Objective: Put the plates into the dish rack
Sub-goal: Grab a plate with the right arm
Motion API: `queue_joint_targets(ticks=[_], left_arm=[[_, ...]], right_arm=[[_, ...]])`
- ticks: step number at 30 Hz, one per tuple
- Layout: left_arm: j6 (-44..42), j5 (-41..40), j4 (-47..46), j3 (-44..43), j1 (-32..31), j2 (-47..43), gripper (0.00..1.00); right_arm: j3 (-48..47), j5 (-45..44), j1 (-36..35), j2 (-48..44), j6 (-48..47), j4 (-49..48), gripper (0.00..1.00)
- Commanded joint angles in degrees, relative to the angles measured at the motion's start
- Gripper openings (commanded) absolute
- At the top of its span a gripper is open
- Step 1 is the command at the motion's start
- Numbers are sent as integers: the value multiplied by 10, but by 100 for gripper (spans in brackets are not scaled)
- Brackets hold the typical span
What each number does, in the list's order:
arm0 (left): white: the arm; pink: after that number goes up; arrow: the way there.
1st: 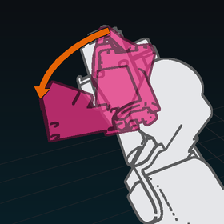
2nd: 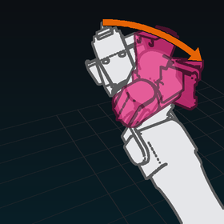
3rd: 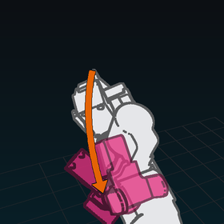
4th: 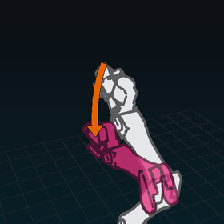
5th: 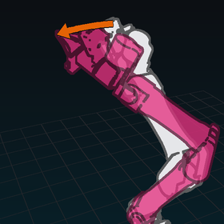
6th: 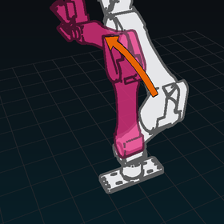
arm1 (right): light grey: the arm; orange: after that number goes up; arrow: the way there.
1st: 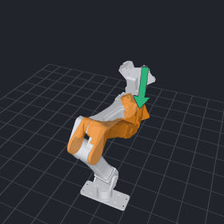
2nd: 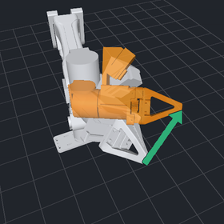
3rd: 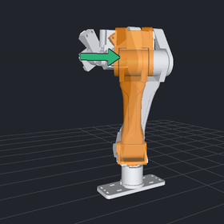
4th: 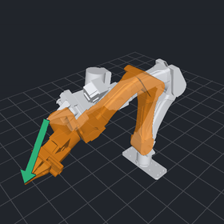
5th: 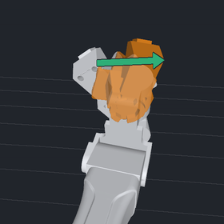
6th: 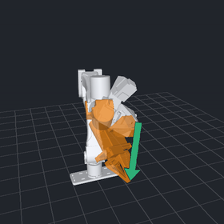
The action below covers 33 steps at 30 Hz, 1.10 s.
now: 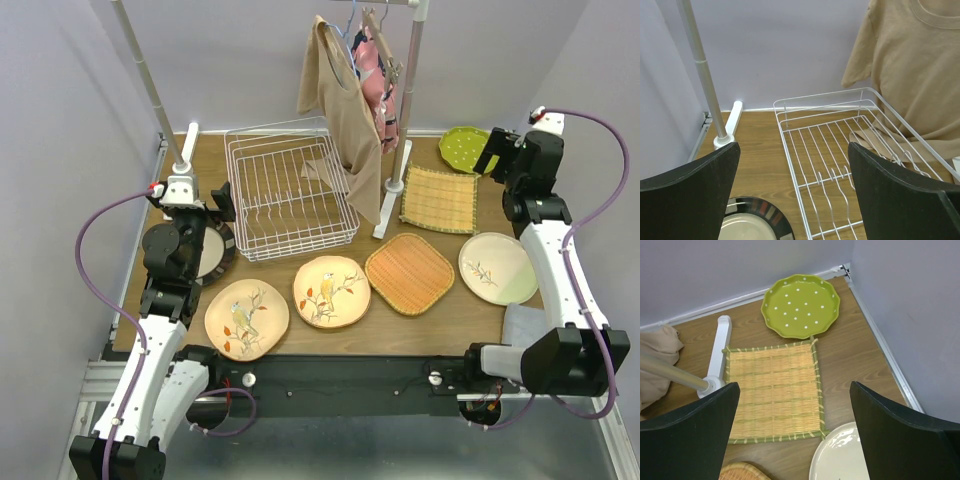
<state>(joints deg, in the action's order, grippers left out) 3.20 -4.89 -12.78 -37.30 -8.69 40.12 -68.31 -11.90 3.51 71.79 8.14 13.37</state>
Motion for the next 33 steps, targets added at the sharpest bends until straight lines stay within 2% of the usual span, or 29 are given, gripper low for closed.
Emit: queue_joint_targets(ticks=[1,4,6,11,18,21,25,30,33], left_arm=[[7,18,-15,-8,3,-1,98],[8,20,-15,-8,3,0,98],[8,21,-15,-8,3,2,98],[7,24,-15,-9,3,9,98],[1,32,-18,-11,3,23,98],[-4,27,-16,-11,3,30,98],[-11,15,-15,-9,4,33,98],[-15,13,-16,-13,4,46,98],[-16,14,-16,-15,4,53,98]], right_arm=[[-25,-19,4,19,10,1,100],[-35,2,4,33,-18,-6,100],[-35,46,4,37,-43,-13,100],[-24,186,2,74,-196,-30,100],[-69,186,0,197,-266,-19,100],[-119,213,0,252,-261,-4,100],[-211,235,0,377,-265,22,100],[-366,205,0,505,-271,65,100],[-414,191,0,564,-277,83,97]])
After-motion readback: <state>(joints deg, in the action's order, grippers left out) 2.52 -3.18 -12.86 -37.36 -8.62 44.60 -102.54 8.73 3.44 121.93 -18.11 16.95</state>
